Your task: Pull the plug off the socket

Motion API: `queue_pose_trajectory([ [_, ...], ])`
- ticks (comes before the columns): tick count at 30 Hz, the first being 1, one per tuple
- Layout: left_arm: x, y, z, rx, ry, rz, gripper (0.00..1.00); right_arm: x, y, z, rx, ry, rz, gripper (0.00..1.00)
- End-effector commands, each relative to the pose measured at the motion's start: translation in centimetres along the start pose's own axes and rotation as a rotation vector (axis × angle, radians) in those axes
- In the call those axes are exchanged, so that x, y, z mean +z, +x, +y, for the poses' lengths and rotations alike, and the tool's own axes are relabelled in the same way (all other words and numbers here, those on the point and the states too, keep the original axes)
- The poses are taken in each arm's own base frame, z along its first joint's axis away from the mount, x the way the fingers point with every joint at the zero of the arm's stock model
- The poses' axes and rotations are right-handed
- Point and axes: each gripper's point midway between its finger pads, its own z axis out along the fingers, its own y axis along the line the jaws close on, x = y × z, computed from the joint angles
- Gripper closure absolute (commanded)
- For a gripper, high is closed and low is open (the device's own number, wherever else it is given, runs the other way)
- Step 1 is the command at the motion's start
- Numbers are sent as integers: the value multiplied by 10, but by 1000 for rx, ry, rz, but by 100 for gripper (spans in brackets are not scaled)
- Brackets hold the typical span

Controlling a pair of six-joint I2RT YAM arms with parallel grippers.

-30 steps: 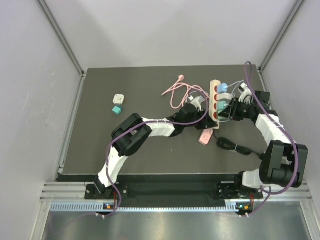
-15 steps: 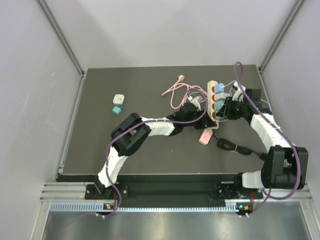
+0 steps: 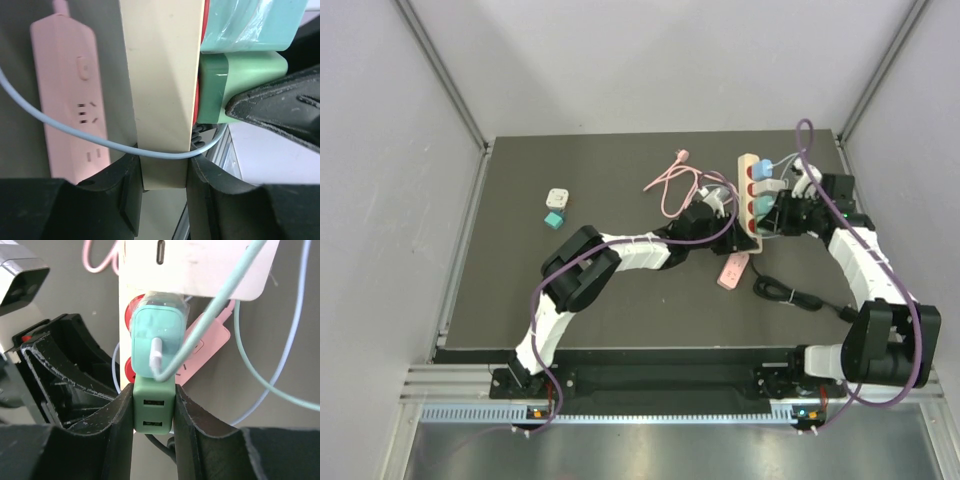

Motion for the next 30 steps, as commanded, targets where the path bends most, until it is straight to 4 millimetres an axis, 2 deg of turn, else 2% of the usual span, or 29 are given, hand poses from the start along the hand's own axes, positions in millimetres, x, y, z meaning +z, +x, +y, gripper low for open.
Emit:
queue_pose_trajectory([
  [1,-10,-27,4,22,-45,-78,100,-42,-49,19,-162,-199,-193,100],
  [4,-11,-27,5,21,-42,-79,100,-39,-45,10,-115,-238,-165,100],
  [8,-12,-27,6,20,-44,-80,100,-35,-44,9,-57,-239,-162,100],
  [11,-11,-26,8,15,-50,-78,100,-29,-48,11,2,-156,-136,100],
  [14,-8,-25,11,12,-58,-70,100,-23,-54,31,-21,-101,-119,100],
  [18,-5,-27,13,7,-64,-73,100,-24,-65,76,-100,-67,-144,100],
  [20,-4,-27,14,7,-65,-72,100,-24,-67,82,-114,-66,-155,100],
  [25,-7,-27,16,8,-68,-72,100,-31,-64,67,-141,-27,-162,100],
  [29,-10,-26,14,9,-49,-72,100,-40,-56,49,-161,-118,-166,100],
  [30,-13,-29,10,13,-36,-81,100,-46,-55,49,-201,-189,-174,100],
])
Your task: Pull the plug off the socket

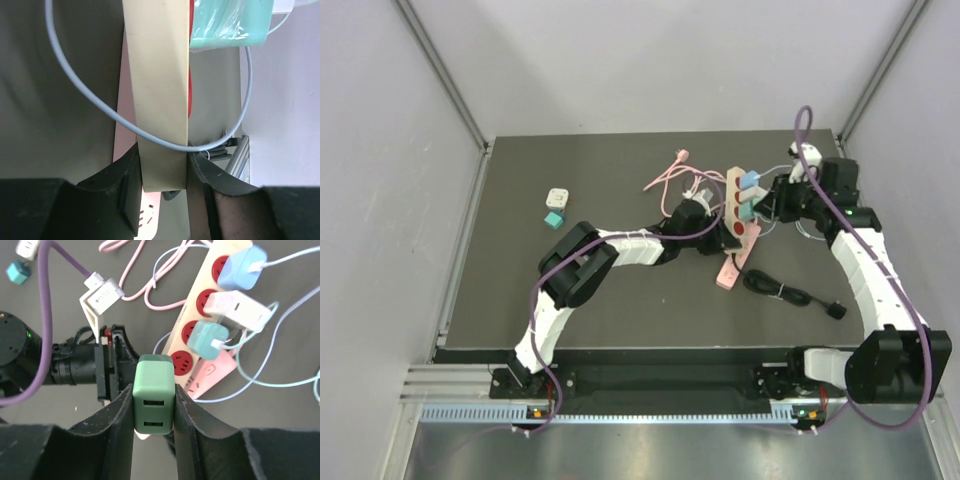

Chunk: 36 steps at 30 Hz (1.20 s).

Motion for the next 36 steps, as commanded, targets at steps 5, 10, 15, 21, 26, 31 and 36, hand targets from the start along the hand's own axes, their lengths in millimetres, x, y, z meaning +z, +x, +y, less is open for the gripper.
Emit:
queue_pose_trajectory([
  [5,-17,-25,-42,96,158,-89,100,-26,-5,6,-96,-282,-73,100],
  [10,-29,-26,-50,67,210,-83,100,-28,-1,14,-95,-328,-78,100],
  [15,-37,-19,-48,-2,259,-22,100,-31,-1,16,-104,-335,-88,100],
  [21,-41,-17,-33,-45,238,5,93,-30,3,19,-94,-352,-85,100],
  [26,-44,-18,-23,-57,203,24,66,-30,7,20,-93,-364,-74,100],
  [31,-53,-19,-18,-36,177,36,50,-28,11,23,-120,-377,-51,100],
  [36,-64,-17,-14,34,126,57,39,-25,14,28,-154,-390,-30,100],
])
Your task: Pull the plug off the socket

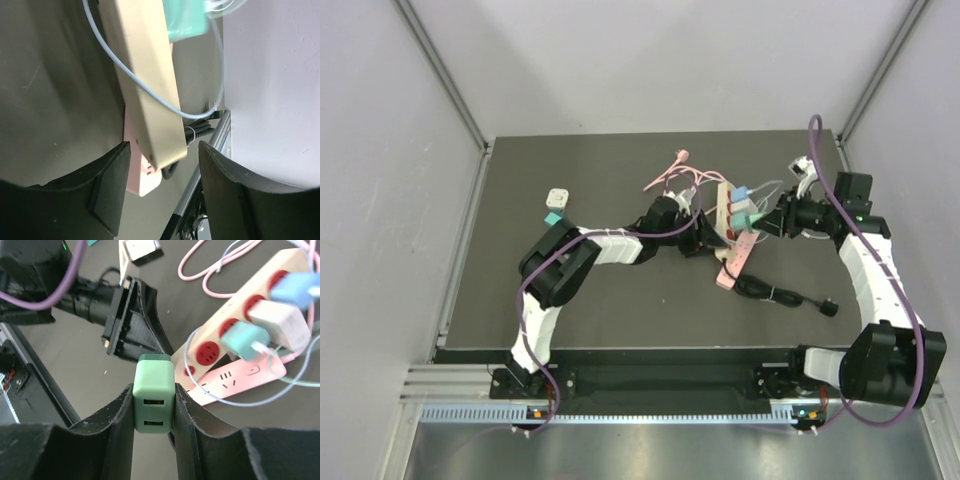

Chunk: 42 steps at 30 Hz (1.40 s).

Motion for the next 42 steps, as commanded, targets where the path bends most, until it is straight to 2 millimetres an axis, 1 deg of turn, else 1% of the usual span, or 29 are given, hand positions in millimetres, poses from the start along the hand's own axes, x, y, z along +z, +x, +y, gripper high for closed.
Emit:
queue_pose_trajectory([
  [1,-21,-10,-27,132,26,-15,38,0,-14,10,-95,-34,-13,100],
  [10,-55,0,-20,258,-53,3,34,14,-13,19,-189,-59,36,100],
  [11,-63,-3,-28,277,-50,-12,34,18,-11,25,-213,-77,51,100],
  [13,-75,-3,-26,327,-83,-21,33,29,-10,37,-247,-113,78,100],
  [14,-88,-9,-31,346,-119,-50,33,38,-6,48,-282,-139,104,100],
  [16,-107,-14,-27,410,-181,-77,32,52,-4,58,-308,-171,130,100],
  [17,-130,-23,-29,430,-249,-129,32,62,-3,72,-338,-204,142,100],
  [18,-143,-25,-28,448,-279,-150,31,73,2,74,-335,-223,169,100],
  [19,-158,-32,-27,484,-313,-182,31,80,-2,80,-349,-238,174,100],
  [20,-183,-39,-45,517,-316,-246,30,90,3,92,-371,-269,200,100],
  [21,-202,-42,-30,516,-412,-284,27,104,11,91,-352,-285,241,100],
  [22,-223,-49,-27,537,-470,-336,25,112,2,98,-367,-300,237,100],
  [23,-251,-54,-43,561,-470,-416,22,122,4,110,-367,-329,258,100],
  [24,-272,-59,-33,562,-547,-482,15,138,14,109,-338,-344,304,100],
  [25,-290,-57,-28,570,-593,-508,8,148,3,117,-352,-358,292,100],
  [26,-316,-54,-34,579,-593,-580,3,161,8,131,-335,-376,318,100],
  [27,-331,-53,-33,581,-614,-622,1,180,21,131,-309,-384,363,100],
  [28,-348,-53,-31,593,-645,-665,1,193,8,140,-325,-387,340,100],
  [29,-368,-47,-36,603,-624,-727,1,206,12,154,-305,-378,358,100],
  [30,-378,-43,-37,610,-622,-755,1,227,12,158,-295,-380,365,100],
  [31,-399,-39,-44,611,-598,-823,1,240,13,174,-257,-385,363,100],
  [32,-404,-35,-40,606,-596,-843,1,254,11,176,-237,-348,356,100],
  [33,-411,-32,-41,607,-584,-864,1,275,7,179,-205,-328,347,100],
  [35,-429,-25,-46,584,-547,-928,1,303,-1,189,-114,-256,312,100],
  [36,-434,-23,-46,570,-539,-943,1,323,-5,191,-82,-245,294,100],
  [38,-447,-18,-47,554,-533,-976,1,346,-10,202,0,-212,251,100],
  [40,-455,-14,-46,531,-536,-990,1,368,-5,207,30,-191,228,100],
  [41,-459,-11,-39,522,-569,-983,1,377,-7,218,70,-191,194,100],
  [42,-462,-9,-37,508,-572,-990,1,386,2,219,102,-192,196,100],
])
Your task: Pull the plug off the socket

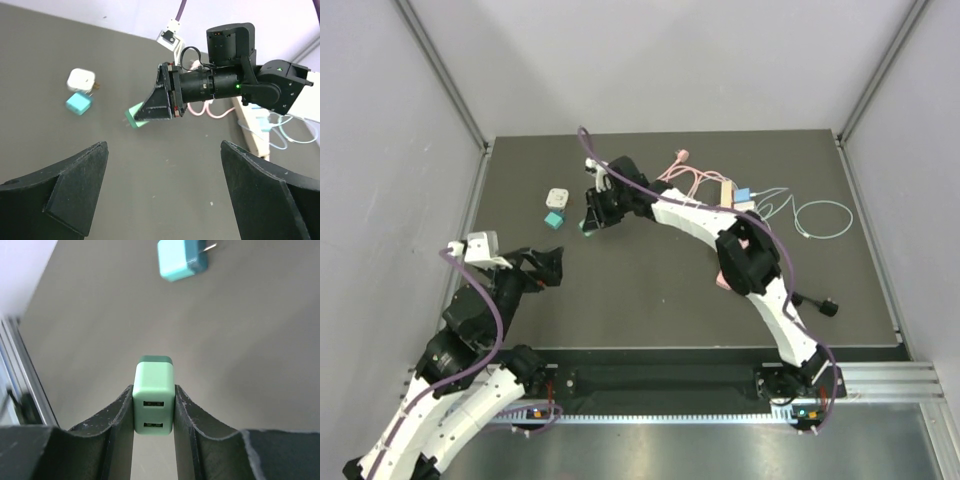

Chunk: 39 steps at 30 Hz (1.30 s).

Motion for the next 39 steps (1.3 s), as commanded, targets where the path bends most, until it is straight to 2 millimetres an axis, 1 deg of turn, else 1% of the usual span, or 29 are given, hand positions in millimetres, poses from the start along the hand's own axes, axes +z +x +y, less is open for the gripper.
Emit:
queue_pose_trajectory([
  [1,-10,6,22,2,-91,20,1,24,-42,20,153,4,-181,100],
  [2,-14,3,24,-4,-94,8,1,39,-39,18,224,7,-196,100],
  [3,-16,5,26,-9,-99,12,1,43,-47,20,241,4,-220,99],
  [4,-19,3,27,-18,-95,1,1,50,-45,24,264,12,-218,99],
  [5,-20,1,27,-25,-94,-6,1,61,-40,17,271,44,-222,98],
  [6,-21,0,28,-33,-100,-11,1,63,-46,21,262,46,-241,98],
  [7,-22,-1,29,-40,-100,-18,1,70,-42,30,254,43,-237,97],
  [9,-22,-1,29,-54,-102,-22,1,82,-41,32,257,63,-251,95],
  [10,-21,0,29,-57,-104,-21,1,88,-37,36,262,73,-255,91],
  [12,-21,-1,28,-66,-101,-25,1,97,-36,36,262,79,-264,79],
  [15,-21,0,27,-80,-99,-16,1,103,-30,36,261,64,-248,55],
  [16,-22,2,28,-82,-104,-10,1,101,-32,35,259,57,-250,43],
  [18,-21,3,28,-93,-104,-10,1,97,-34,38,243,18,-242,33],
  [19,-21,6,28,-95,-105,-5,1,93,-39,34,221,16,-249,22],
  [21,-19,7,23,-105,-79,-5,1,82,-47,40,175,-22,-246,10],
  [22,-18,8,20,-108,-68,-2,1,74,-52,35,133,-24,-247,2],
  [25,-12,16,11,-111,-23,17,1,41,-64,38,-23,-106,-220,0],
  [27,-9,18,-1,-119,33,25,1,9,-69,47,-120,-179,-207,0],
  [28,-5,24,-4,-111,46,44,1,-9,-76,40,-199,-208,-217,0],
  [29,-3,27,-8,-111,69,53,1,-37,-74,53,-242,-270,-205,0],
  [30,-2,32,-16,-109,105,76,1,-53,-74,52,-274,-283,-210,0],
  [31,2,39,-21,-110,123,98,1,-71,-78,41,-337,-273,-227,0],
  [32,4,43,-26,-109,146,113,1,-101,-76,48,-375,-274,-239,0],
  [33,6,48,-31,-107,167,131,1,-116,-74,45,-398,-251,-242,0],
  [34,10,58,-40,-108,209,165,1,-134,-70,31,-463,-209,-240,0],
  [35,12,63,-44,-109,227,183,1,-148,-68,26,-491,-174,-243,0],
  [36,14,67,-52,-119,258,200,1,-173,-58,27,-511,-139,-248,0],
  [37,17,82,-59,-116,293,257,1,-190,-54,12,-536,-89,-252,0],
  [39,23,86,-76,-145,362,274,1,-225,-34,4,-538,-32,-266,0],
])
